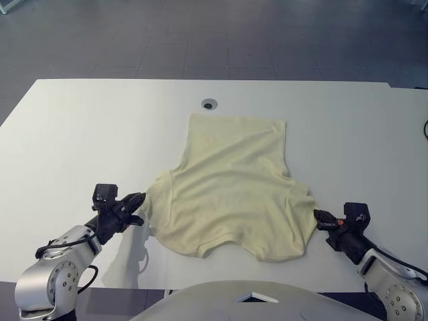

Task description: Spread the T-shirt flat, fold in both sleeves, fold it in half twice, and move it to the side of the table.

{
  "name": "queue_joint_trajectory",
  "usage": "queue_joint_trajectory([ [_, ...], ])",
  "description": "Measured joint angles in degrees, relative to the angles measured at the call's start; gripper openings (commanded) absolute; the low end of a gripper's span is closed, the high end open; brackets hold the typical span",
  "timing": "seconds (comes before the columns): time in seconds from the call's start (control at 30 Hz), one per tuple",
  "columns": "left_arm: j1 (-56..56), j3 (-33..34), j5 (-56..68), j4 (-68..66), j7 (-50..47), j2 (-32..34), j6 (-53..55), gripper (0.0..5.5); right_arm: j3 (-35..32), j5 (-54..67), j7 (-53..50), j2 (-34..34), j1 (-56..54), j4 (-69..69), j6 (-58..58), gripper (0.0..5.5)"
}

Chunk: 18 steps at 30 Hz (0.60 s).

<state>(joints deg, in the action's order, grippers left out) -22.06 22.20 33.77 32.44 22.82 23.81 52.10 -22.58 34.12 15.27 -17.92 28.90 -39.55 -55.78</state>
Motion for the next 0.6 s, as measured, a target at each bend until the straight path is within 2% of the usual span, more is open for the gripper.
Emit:
queue_joint_trajectory([
  [0.13, -1.94, 1.15, -0.5, 0.04, 1.07, 2.0, -2.16, 0.35, -0.43, 1.69, -0.29, -0.51, -1.9, -1.11, -1.05, 0.0],
  [0.6, -3.08, -1.89, -1.69, -1.46, 0.5, 2.09, -3.23, 2.57, 0.7, 2.26, -0.79, -1.68, -3.16, -1.87, -1.74, 0.0],
])
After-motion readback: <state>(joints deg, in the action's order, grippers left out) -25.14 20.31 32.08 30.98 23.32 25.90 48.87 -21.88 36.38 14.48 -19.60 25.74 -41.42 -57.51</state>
